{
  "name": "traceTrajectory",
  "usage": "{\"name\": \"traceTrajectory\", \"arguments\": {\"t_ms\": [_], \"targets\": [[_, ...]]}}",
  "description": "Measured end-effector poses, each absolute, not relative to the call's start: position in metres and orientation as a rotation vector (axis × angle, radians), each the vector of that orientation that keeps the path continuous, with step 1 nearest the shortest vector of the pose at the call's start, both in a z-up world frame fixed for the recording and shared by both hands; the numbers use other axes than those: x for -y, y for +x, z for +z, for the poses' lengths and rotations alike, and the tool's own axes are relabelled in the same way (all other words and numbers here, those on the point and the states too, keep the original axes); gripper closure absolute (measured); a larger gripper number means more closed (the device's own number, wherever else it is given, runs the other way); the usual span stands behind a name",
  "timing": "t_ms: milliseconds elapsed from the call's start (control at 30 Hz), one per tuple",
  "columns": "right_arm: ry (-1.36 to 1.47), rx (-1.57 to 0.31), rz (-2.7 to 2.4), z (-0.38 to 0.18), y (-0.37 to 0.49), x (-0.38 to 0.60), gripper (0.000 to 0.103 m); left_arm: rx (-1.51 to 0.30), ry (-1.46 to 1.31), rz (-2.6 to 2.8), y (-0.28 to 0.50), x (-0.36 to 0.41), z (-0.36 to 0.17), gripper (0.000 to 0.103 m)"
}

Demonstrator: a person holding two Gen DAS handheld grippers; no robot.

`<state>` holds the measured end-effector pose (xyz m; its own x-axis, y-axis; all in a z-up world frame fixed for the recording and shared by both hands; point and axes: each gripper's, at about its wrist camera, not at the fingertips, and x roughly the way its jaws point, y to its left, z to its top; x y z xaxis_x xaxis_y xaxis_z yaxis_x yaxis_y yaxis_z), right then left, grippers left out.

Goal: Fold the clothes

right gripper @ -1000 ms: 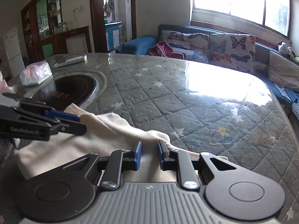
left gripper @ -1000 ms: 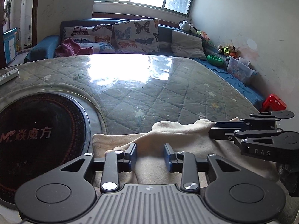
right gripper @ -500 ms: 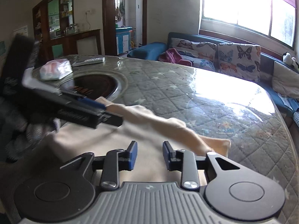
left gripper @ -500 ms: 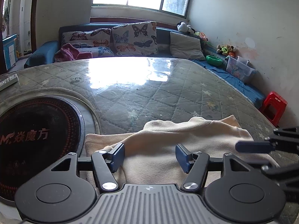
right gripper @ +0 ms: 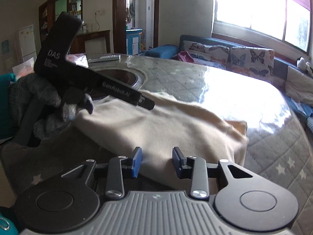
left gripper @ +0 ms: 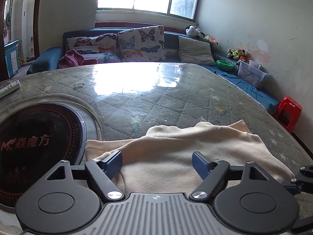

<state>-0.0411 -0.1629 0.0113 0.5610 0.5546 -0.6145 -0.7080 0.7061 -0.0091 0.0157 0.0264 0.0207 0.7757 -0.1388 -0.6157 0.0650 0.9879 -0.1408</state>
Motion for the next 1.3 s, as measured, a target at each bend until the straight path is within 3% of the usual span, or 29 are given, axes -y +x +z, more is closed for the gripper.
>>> {"name": "traceTrajectory", "arguments": {"t_ms": [100,400,667,767,1300], "targets": [[-0.284,-0.604,0.759,0.015,-0.051,0.167,0.068,-0.669,-0.112,-0.099,0.013,-0.024,0.023,0.006],[-0.205,-0.578,0.676,0.023,-0.039,0.189,0.061,-0.651,-0.123,-0.078,-0.008,-0.025,0.025,0.000],[-0.154,-0.599,0.650,0.015,-0.030,0.200,0.057,-0.639,-0.106,-0.034,-0.029,-0.025,0.022,0.000],[-0.157,-0.570,0.659,0.023,-0.028,0.196,0.049,-0.639,-0.116,-0.016,-0.035,-0.027,0.020,0.000],[-0.147,-0.589,0.575,0.016,0.010,0.197,0.049,-0.668,-0.133,0.031,-0.045,-0.035,0.005,0.000]]}}
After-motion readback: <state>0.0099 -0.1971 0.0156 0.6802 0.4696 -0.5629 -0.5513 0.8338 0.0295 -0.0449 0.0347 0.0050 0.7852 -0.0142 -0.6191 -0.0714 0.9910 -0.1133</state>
